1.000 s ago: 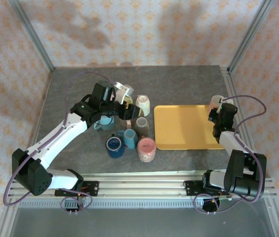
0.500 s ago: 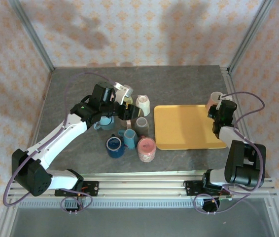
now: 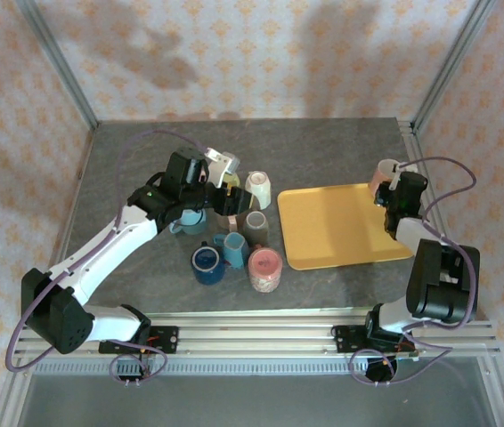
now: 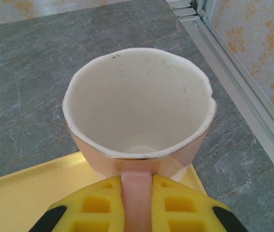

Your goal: Turn the mug right side up

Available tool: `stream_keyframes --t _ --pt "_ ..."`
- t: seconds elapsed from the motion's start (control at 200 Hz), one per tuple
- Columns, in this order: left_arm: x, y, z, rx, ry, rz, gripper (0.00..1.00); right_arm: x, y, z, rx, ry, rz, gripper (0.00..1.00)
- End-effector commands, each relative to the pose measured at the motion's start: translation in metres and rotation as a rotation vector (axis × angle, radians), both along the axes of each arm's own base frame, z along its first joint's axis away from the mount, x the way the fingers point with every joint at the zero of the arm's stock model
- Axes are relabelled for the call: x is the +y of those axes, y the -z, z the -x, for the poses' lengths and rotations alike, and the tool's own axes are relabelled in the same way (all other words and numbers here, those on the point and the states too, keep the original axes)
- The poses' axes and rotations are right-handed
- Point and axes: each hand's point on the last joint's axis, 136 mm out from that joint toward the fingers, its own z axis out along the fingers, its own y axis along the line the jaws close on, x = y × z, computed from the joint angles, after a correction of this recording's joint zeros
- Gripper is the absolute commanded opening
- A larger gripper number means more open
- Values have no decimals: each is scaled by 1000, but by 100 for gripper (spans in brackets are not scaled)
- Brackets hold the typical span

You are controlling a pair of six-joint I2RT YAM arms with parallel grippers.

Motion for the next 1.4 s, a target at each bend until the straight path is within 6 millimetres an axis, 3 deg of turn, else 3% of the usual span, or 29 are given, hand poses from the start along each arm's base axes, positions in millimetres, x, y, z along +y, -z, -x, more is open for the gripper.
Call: stream_keyframes --t 0.0,0.22,0.5,0.771,1.201,1.396 --pt "1 -9 2 -55 -3 -1 61 -7 -38 -1 -89 20 42 0" --pt "4 -8 4 -61 5 -24 62 -8 -21 14 -41 32 56 0" --pt "7 -10 7 -74 0 -33 62 -7 -17 13 -8 22 53 3" --pt "13 -10 11 -92 -2 -58 63 -7 -14 17 25 29 42 24" --pt "16 -10 9 -87 -10 -84 64 -12 -10 37 76 84 44 41" --pt "20 -11 11 -83 -22 -108 64 -10 -20 50 79 112 8 46"
